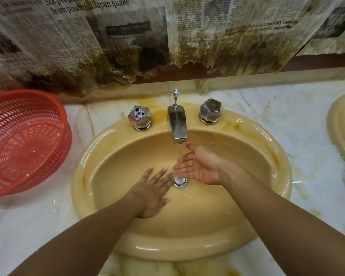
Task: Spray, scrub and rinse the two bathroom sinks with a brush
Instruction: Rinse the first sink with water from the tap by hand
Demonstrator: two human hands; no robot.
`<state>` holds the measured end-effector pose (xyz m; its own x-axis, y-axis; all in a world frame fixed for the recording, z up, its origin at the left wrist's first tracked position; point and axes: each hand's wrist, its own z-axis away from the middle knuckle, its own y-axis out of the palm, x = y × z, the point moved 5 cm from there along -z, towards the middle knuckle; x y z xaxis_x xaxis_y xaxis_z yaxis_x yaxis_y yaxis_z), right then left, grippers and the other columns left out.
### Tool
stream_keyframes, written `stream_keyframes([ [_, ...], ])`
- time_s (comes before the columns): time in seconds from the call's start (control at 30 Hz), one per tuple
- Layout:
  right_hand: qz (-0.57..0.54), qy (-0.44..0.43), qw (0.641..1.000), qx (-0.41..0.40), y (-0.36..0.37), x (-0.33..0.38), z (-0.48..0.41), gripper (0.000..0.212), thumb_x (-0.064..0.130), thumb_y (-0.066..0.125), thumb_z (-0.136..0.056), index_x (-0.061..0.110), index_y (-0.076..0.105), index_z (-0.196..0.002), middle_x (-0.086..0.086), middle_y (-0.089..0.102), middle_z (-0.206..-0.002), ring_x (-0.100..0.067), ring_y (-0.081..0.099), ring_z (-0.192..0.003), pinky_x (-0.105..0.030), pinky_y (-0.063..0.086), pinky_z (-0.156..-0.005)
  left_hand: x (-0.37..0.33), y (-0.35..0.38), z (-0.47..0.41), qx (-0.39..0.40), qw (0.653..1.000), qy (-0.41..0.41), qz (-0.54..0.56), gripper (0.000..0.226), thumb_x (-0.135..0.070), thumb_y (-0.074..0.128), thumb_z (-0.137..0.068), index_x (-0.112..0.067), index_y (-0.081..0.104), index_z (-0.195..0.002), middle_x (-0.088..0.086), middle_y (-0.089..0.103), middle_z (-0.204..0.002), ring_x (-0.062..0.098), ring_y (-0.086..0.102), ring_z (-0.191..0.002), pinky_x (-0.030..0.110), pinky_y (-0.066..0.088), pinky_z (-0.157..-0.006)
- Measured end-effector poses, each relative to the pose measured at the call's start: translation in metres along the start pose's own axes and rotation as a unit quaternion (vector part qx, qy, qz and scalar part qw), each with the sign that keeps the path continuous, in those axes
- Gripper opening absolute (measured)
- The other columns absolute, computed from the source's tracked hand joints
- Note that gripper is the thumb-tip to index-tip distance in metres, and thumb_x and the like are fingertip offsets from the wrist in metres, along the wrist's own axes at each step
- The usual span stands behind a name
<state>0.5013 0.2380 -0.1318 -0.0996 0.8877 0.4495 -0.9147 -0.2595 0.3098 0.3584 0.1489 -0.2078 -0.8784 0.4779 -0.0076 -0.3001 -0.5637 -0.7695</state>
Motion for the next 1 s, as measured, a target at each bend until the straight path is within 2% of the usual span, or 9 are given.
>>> stream_keyframes([
  [0.17, -0.03, 0.003, 0.999, 0.016, 0.001, 0.0, 0.003, 0.074, 0.051, 0.034, -0.108, -0.014, 0.045, -0.14, -0.036, 0.058, -0.134, -0.043, 0.06, -0.125, -0.044, 0.053, -0.102, 0.022, -0.005, 0.005, 0.027, 0.996, 0.071, -0.048, 0.068, -0.058, 0.014, -0.107, -0.03, -0.017, -0.161, -0.008, -0.017, -0.169, 0.014, -0.023, -0.155, 0.047, -0.016, -0.125],
  [0.27, -0.049, -0.004, 0.999, 0.009, -0.001, 0.002, 0.005, 0.073, 0.05, 0.034, -0.109, -0.015, 0.043, -0.141, -0.036, 0.06, -0.13, -0.043, 0.062, -0.12, -0.044, 0.055, -0.097, 0.023, -0.01, -0.006, 0.007, 0.999, 0.009, -0.047, 0.066, -0.055, 0.011, -0.108, -0.024, -0.01, -0.163, -0.002, -0.015, -0.17, 0.014, -0.029, -0.152, 0.044, -0.021, -0.123],
  [0.33, -0.062, -0.005, 0.998, 0.01, -0.002, 0.002, 0.007, 0.072, 0.048, 0.033, -0.109, -0.015, 0.042, -0.141, -0.036, 0.063, -0.125, -0.042, 0.067, -0.112, -0.043, 0.057, -0.093, 0.01, -0.007, -0.01, -0.004, 1.0, -0.023, -0.021, 0.066, -0.052, 0.008, -0.108, -0.02, -0.011, -0.162, 0.0, -0.017, -0.17, 0.015, -0.034, -0.148, 0.047, -0.021, -0.123],
  [0.43, -0.073, -0.003, 0.997, 0.02, -0.003, -0.001, 0.011, 0.069, 0.047, 0.033, -0.11, -0.015, 0.046, -0.139, -0.035, 0.066, -0.122, -0.041, 0.071, -0.104, -0.042, 0.058, -0.09, 0.003, -0.002, -0.005, 0.014, 1.0, 0.008, -0.018, 0.071, -0.056, 0.009, -0.106, -0.02, -0.017, -0.161, -0.002, -0.024, -0.165, 0.016, -0.031, -0.15, 0.052, -0.021, -0.122],
  [0.53, -0.087, -0.013, 0.996, 0.016, -0.005, -0.001, 0.014, 0.065, 0.043, 0.032, -0.111, -0.015, 0.048, -0.137, -0.036, 0.063, -0.126, -0.042, 0.066, -0.114, -0.042, 0.056, -0.094, 0.027, -0.01, -0.003, 0.032, 0.994, 0.054, -0.087, 0.077, -0.065, 0.01, -0.103, -0.023, -0.021, -0.16, -0.007, -0.03, -0.158, 0.011, -0.029, -0.151, 0.045, -0.021, -0.123],
  [0.63, -0.103, -0.025, 0.994, 0.009, -0.006, -0.002, 0.014, 0.063, 0.04, 0.03, -0.112, -0.015, 0.047, -0.137, -0.036, 0.062, -0.127, -0.043, 0.064, -0.118, -0.043, 0.054, -0.098, 0.05, -0.017, -0.003, 0.011, 0.991, 0.007, -0.137, 0.074, -0.064, 0.007, -0.104, -0.024, -0.026, -0.157, -0.008, -0.036, -0.16, 0.007, -0.034, -0.147, 0.037, -0.023, -0.122],
  [0.77, -0.142, -0.041, 0.989, -0.004, -0.009, -0.003, 0.013, 0.06, 0.038, 0.031, -0.112, -0.015, 0.048, -0.136, -0.035, 0.062, -0.126, -0.042, 0.062, -0.12, -0.044, 0.054, -0.097, 0.022, -0.004, -0.004, 0.002, 0.997, -0.055, -0.048, 0.073, -0.059, 0.004, -0.105, -0.019, -0.027, -0.157, -0.002, -0.036, -0.161, 0.014, -0.035, -0.149, 0.047, -0.022, -0.122],
  [0.87, -0.157, -0.041, 0.987, -0.008, -0.008, -0.007, 0.014, 0.061, 0.039, 0.032, -0.111, -0.014, 0.048, -0.137, -0.034, 0.062, -0.128, -0.042, 0.061, -0.122, -0.045, 0.053, -0.099, 0.0, 0.003, -0.001, 0.052, 0.999, -0.012, -0.005, 0.08, -0.066, 0.005, -0.102, -0.018, -0.03, -0.155, 0.0, -0.038, -0.161, 0.015, -0.038, -0.147, 0.05, -0.022, -0.121],
  [1.0, -0.164, -0.036, 0.986, 0.002, -0.005, -0.01, 0.016, 0.07, 0.046, 0.033, -0.11, -0.015, 0.041, -0.143, -0.036, 0.055, -0.137, -0.042, 0.056, -0.129, -0.044, 0.05, -0.105, 0.033, -0.005, 0.0, 0.035, 0.993, 0.028, -0.112, 0.081, -0.071, 0.006, -0.1, -0.023, -0.028, -0.156, -0.004, -0.032, -0.164, 0.011, -0.034, -0.148, 0.042, -0.025, -0.121],
])
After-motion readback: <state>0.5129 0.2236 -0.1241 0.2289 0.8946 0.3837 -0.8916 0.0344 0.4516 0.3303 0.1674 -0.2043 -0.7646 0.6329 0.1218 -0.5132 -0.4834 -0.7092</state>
